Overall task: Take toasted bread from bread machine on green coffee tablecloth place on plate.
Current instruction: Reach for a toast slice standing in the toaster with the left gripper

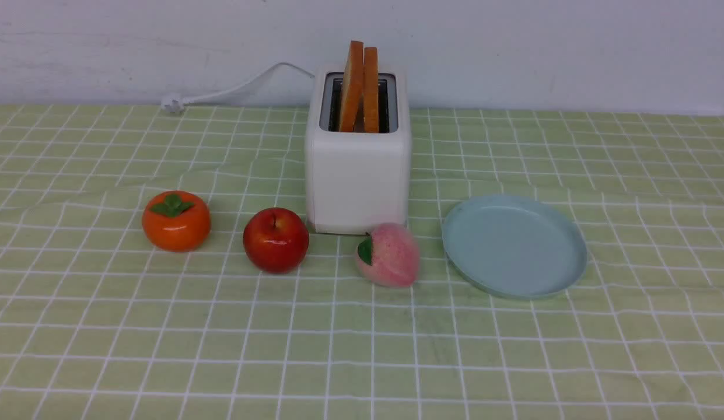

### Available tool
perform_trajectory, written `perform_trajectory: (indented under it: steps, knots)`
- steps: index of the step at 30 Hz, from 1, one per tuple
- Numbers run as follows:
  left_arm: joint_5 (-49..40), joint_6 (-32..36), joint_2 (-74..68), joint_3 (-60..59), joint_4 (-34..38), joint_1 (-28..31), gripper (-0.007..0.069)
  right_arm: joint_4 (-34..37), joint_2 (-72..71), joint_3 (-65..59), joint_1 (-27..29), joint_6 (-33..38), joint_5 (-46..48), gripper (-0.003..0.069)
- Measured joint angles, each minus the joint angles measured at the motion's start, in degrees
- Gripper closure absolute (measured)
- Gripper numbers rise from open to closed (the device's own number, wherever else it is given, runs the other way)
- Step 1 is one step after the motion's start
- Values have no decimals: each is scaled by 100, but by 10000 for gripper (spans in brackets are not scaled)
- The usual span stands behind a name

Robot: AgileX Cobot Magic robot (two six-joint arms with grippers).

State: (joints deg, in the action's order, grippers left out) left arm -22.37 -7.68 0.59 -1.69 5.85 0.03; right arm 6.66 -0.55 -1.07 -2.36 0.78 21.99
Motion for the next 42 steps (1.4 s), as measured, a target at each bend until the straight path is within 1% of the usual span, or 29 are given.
perform_trajectory:
  steps: [36,39,40,42]
  knots:
    - [49,0,0,0,-7,0,386,0,0,0,0,0,0,419]
    - [641,-164,0,0,151,0,386,0,0,0,0,0,0,419]
    - [691,-190,0,0,190,0,386,0,0,0,0,0,0,419]
    - [1329,-609,0,0,794,0,386,0,0,0,0,0,0,419]
